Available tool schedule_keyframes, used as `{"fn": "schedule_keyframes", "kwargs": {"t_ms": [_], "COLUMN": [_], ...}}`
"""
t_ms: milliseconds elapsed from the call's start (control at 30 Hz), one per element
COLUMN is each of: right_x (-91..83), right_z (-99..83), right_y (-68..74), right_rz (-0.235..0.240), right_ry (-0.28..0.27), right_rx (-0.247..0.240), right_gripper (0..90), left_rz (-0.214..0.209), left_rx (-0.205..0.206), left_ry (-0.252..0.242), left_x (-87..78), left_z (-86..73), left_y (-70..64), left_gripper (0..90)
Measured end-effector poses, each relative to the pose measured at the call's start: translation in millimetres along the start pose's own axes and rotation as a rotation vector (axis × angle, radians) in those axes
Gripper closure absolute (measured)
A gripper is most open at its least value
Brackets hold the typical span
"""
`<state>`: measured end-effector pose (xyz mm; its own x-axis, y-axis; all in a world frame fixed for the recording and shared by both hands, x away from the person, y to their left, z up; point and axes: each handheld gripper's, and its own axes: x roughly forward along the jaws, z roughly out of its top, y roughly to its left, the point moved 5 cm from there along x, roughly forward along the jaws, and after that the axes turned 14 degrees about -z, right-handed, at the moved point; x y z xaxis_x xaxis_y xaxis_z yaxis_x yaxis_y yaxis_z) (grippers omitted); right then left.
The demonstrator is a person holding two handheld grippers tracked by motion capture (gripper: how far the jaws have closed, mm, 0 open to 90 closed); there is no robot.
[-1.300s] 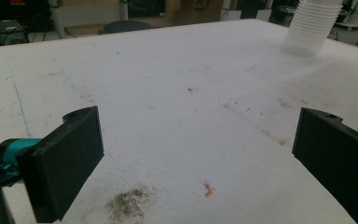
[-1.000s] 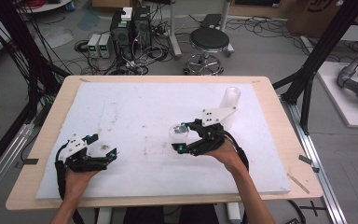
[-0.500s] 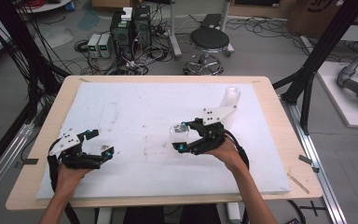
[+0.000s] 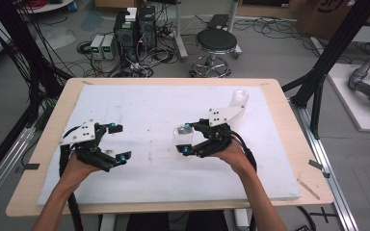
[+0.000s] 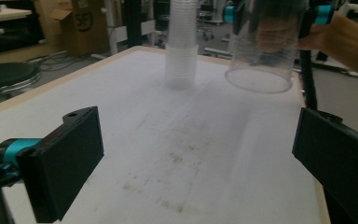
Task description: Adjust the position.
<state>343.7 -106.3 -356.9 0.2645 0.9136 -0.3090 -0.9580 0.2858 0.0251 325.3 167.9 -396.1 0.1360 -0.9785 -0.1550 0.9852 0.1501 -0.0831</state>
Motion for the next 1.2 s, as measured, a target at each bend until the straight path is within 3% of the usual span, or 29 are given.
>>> {"fn": "schedule_keyframes", "kwargs": {"t_ms": [267,400,500,633,867,1200], "right_x": [4.1,4.5,3.9,3.7,3.8,4.1], "right_z": [5.0,5.0,4.9,5.2,5.2,7.1], "right_y": [5.4,5.8,6.4,6.7,6.5,8.0], "right_rz": [0.028,0.034,0.036,0.038,0.040,0.054], "right_ry": [-0.001,-0.001,0.002,-0.001,-0.003,-0.026], "right_rx": [-0.004,-0.006,-0.004,-0.008,-0.011,-0.002], "right_gripper": [37.0,37.1,37.1,37.1,37.1,37.1], "left_rz": [-0.167,-0.230,-0.254,-0.275,-0.276,-0.282], "left_rx": [0.008,0.025,0.028,0.034,0.038,0.047], "left_ry": [0.015,0.040,0.051,0.068,0.086,0.034], "left_x": [50.4,75.4,88.0,100.2,109.4,121.4], "left_z": [14.2,20.9,24.2,27.5,26.9,24.6], "left_y": [-7.3,-11.4,-12.3,-12.8,-13.7,-15.6], "left_gripper": [1.8,1.8,1.8,1.8,1.8,1.8]}}
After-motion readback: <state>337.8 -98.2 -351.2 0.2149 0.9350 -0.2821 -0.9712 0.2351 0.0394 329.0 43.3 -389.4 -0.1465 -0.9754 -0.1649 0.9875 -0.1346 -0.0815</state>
